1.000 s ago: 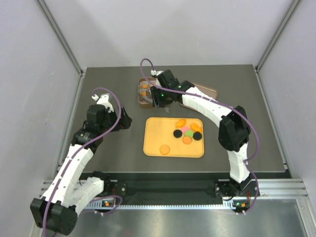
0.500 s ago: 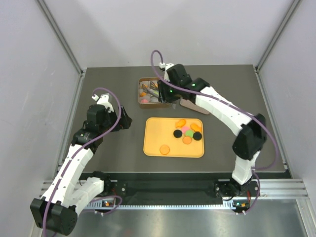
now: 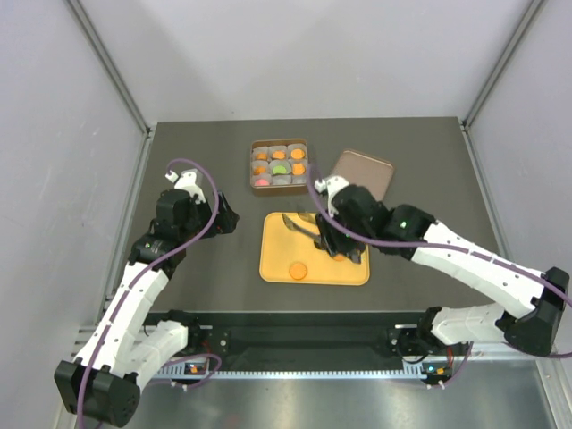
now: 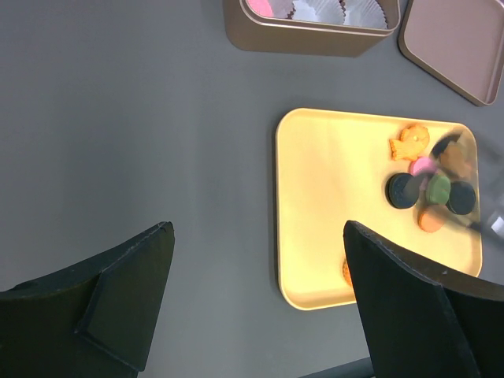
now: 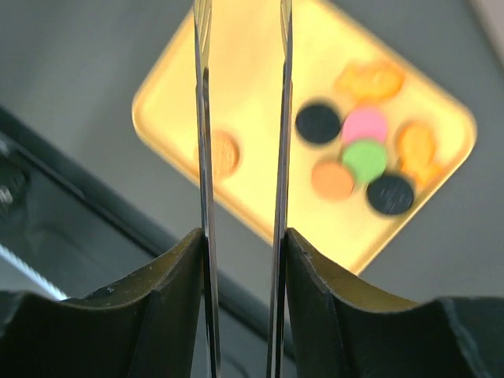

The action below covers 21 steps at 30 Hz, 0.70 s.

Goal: Pack the cookies

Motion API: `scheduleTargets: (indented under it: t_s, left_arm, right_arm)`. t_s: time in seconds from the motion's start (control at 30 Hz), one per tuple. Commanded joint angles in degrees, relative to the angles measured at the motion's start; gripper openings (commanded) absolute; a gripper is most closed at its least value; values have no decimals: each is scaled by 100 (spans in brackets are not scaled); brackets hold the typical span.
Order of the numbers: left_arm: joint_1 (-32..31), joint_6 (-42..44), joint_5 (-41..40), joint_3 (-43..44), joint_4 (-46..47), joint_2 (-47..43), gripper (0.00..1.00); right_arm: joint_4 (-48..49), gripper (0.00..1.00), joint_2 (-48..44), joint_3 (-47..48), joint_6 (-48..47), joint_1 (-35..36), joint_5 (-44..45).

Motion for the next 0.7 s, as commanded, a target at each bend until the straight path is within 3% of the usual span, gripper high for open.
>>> scheduleTargets:
  t_s: [0.0,0.27,0.67]
  left_arm:
    - [29,2,-5,8,191,-87,93]
    - [29,2,-5,8,182,-69,93]
    - [21,2,-5,8,182,-78,93]
  right_arm:
    - [-446,43,-310,-441,455,494,369]
    - [-526,44,-214,-820,843,1215,379]
    - [-420,48,58,-908,975,1479,422]
